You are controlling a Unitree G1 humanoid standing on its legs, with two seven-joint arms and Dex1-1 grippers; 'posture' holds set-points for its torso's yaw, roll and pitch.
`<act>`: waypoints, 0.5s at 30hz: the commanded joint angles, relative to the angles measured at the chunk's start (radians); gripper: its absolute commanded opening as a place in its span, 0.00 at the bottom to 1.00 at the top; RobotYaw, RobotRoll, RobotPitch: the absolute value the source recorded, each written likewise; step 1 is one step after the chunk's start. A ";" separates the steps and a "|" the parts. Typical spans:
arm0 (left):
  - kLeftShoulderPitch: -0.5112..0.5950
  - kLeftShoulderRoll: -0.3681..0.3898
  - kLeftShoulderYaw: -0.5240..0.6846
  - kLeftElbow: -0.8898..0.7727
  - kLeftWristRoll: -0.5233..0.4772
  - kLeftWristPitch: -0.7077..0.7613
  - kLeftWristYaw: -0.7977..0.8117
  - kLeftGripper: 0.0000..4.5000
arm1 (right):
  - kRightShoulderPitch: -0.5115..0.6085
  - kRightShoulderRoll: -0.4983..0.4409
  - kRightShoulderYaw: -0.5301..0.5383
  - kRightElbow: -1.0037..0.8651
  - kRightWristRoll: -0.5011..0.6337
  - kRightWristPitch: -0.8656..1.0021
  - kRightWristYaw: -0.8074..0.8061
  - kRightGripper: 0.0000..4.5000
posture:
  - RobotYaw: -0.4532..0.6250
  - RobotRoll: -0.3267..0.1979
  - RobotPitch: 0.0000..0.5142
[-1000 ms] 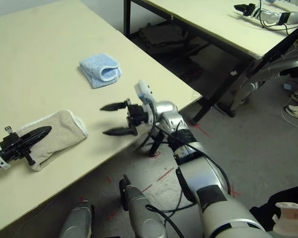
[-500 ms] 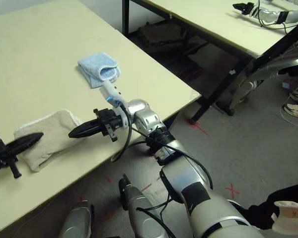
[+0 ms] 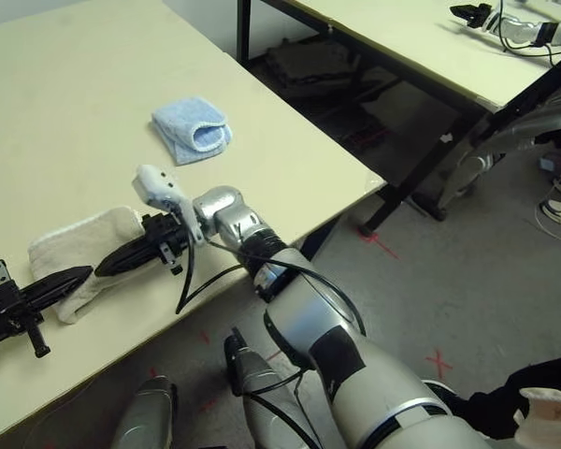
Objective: Fold the towel and set it aside.
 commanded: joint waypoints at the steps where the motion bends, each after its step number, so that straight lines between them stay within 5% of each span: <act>1: 0.004 0.003 -0.026 0.010 0.026 -0.015 -0.011 0.00 | -0.017 0.037 -0.065 0.050 -0.080 -0.027 -0.026 0.01 | 0.45 0.62 0.47; 15: 0.076 0.006 -0.030 0.145 0.086 -0.112 -0.085 0.00 | -0.010 -0.004 -0.149 0.155 -0.352 -0.109 -0.185 0.01 | 0.45 0.62 0.46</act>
